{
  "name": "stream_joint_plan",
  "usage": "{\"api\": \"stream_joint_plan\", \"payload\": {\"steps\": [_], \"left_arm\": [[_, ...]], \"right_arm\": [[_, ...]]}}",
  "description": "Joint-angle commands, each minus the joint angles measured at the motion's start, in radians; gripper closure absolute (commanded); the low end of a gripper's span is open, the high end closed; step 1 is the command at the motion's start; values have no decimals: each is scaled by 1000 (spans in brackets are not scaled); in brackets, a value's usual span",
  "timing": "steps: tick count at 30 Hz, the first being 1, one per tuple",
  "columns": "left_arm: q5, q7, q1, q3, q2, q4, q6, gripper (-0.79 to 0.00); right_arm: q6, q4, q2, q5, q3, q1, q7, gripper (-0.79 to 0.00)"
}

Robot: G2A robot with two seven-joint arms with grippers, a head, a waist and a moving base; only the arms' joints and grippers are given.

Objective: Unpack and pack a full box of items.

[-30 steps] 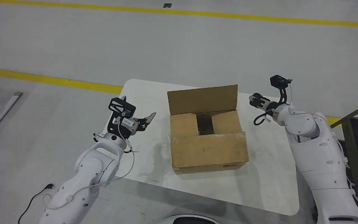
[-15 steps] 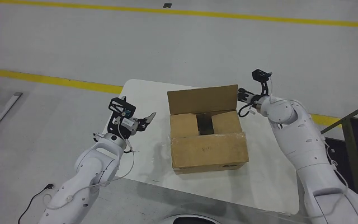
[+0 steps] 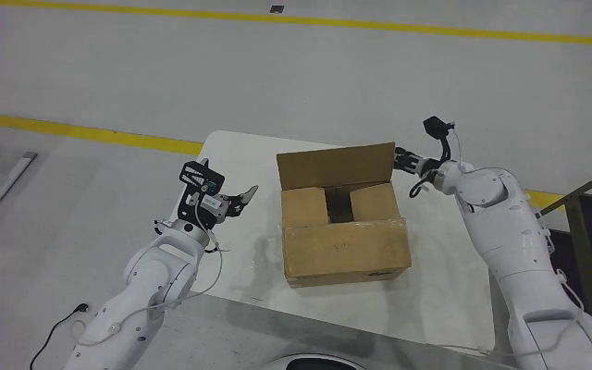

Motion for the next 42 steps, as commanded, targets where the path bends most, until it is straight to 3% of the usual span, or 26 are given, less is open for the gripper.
{"api": "stream_joint_plan", "payload": {"steps": [1,13,28,36,42], "left_arm": [[0,0,0,0,0,0,0,-785],[0,0,0,0,0,0,0,-785],[0,0,0,0,0,0,0,-785],[0,0,0,0,0,0,0,-785],[0,0,0,0,0,0,0,-785]], "right_arm": [[-16,-12,5,4,9,-10,15,0],[-160,-179,50,8,82,-105,143,0],[-217,-414,86,-77,64,-241,293,0],[-163,-489,91,-128,42,-292,242,0],[74,-611,113,-260,172,-368,56,0]]}}
